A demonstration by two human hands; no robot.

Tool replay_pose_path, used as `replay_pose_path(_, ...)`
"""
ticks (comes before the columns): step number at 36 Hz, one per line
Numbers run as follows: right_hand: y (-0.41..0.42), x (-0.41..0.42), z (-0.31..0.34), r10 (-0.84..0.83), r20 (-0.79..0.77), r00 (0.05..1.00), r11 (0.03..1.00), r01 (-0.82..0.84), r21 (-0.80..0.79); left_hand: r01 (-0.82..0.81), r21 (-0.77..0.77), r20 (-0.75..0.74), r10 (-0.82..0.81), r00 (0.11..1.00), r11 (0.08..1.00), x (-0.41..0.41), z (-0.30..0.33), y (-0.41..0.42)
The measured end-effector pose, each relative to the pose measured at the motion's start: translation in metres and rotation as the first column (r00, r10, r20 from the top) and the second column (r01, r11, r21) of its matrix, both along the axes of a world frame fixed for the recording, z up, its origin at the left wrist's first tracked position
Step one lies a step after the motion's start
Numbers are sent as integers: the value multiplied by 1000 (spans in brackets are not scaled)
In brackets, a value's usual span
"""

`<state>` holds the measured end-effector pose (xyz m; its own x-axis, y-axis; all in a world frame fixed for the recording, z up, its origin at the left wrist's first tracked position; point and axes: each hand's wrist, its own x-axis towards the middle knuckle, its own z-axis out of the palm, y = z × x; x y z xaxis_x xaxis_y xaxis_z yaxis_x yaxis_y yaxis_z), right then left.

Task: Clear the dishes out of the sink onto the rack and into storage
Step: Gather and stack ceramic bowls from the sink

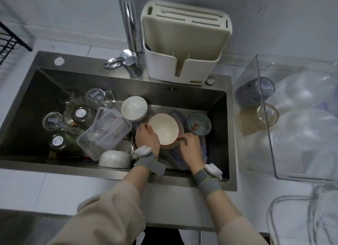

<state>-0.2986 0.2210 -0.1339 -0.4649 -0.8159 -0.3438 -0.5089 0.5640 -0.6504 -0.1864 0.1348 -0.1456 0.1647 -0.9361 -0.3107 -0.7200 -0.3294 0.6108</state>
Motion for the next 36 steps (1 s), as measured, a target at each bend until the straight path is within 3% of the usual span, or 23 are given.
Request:
replay_pose_path(3,-2,5,4,-183,227,957,983,172,68,36,15,95,-37,995,999,0,-4,3)
replay_pose_path(5,-6,9,6,-206,264,942,975,175,139,56,-7,122,-55,991,998,-2,-5,4)
replay_pose_path(10,-23,16,-3,-162,-6,987,955,158,249,87,-22,181,-82,980,996,0,-8,2)
replay_pose_path(14,-31,15,-5,-237,-90,967,941,252,228,125,35,247,-129,960,992,1,-10,4)
replay_pose_path(23,-36,21,-9,-239,-166,957,953,263,148,80,-8,87,-79,993,997,6,-13,1)
replay_pose_path(26,-38,25,-8,-188,-187,964,956,223,191,7,-17,-28,-8,1000,1000,6,-11,3)
replay_pose_path(36,-38,29,-5,-144,-232,962,934,209,288,-58,51,-129,64,990,997,16,-22,-1)
